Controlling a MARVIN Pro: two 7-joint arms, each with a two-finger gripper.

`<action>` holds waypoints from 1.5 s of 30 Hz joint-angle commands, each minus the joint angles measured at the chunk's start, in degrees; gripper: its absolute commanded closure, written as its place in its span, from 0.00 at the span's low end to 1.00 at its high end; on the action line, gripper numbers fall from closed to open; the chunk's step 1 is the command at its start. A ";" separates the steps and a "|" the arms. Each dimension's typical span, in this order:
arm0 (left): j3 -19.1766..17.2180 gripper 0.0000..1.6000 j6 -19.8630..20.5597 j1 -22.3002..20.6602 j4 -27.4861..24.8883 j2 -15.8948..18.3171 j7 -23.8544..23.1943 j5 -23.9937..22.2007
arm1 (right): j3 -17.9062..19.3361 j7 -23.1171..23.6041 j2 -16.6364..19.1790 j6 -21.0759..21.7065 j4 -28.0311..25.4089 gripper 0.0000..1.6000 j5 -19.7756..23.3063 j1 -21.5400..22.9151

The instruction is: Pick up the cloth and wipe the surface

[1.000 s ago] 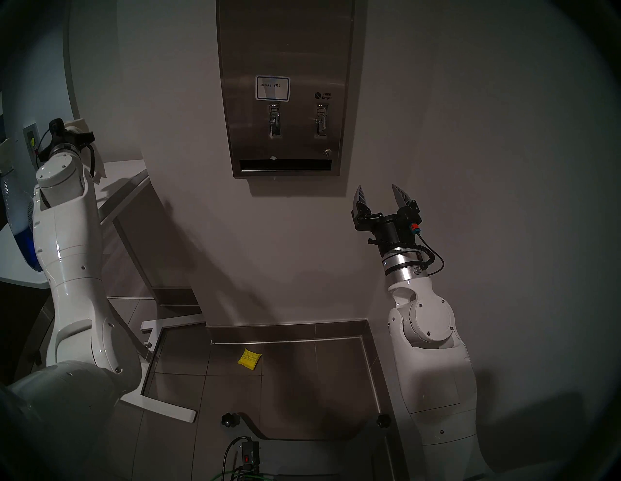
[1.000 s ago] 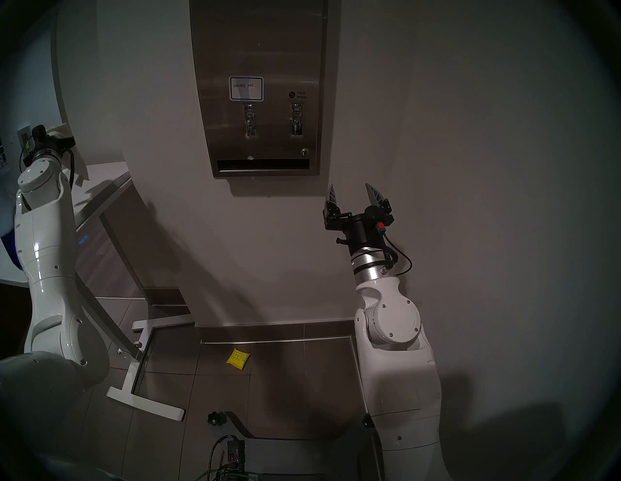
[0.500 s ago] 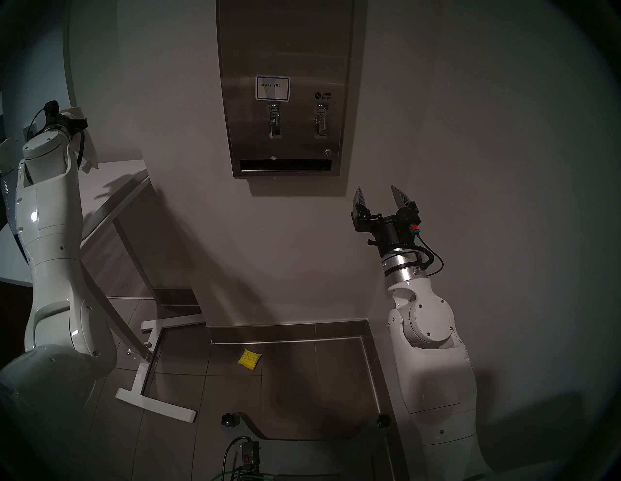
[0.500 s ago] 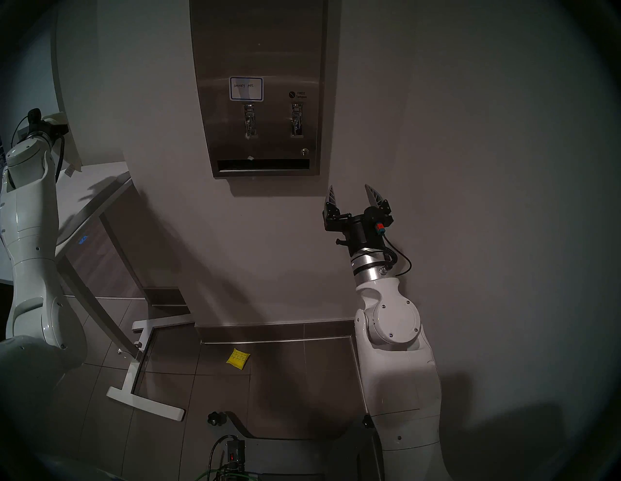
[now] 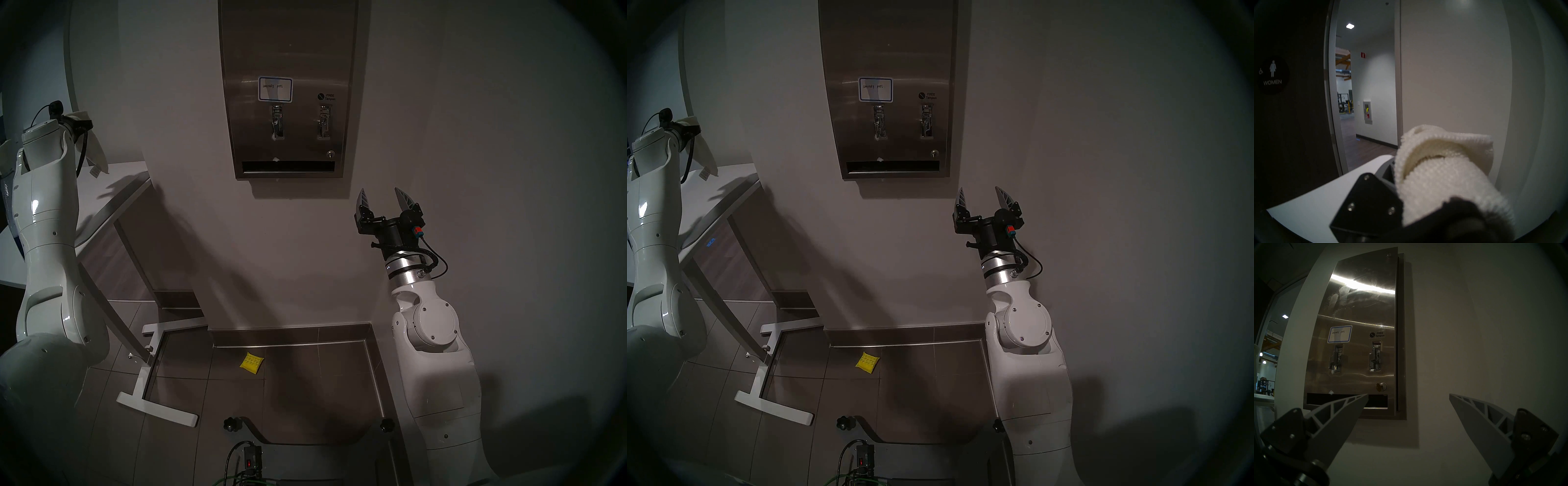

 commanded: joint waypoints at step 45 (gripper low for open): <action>5.89 0.00 5.71 -20.01 14.19 -0.80 18.61 -7.78 | -0.37 -0.69 0.16 -0.76 -2.72 0.00 0.31 1.31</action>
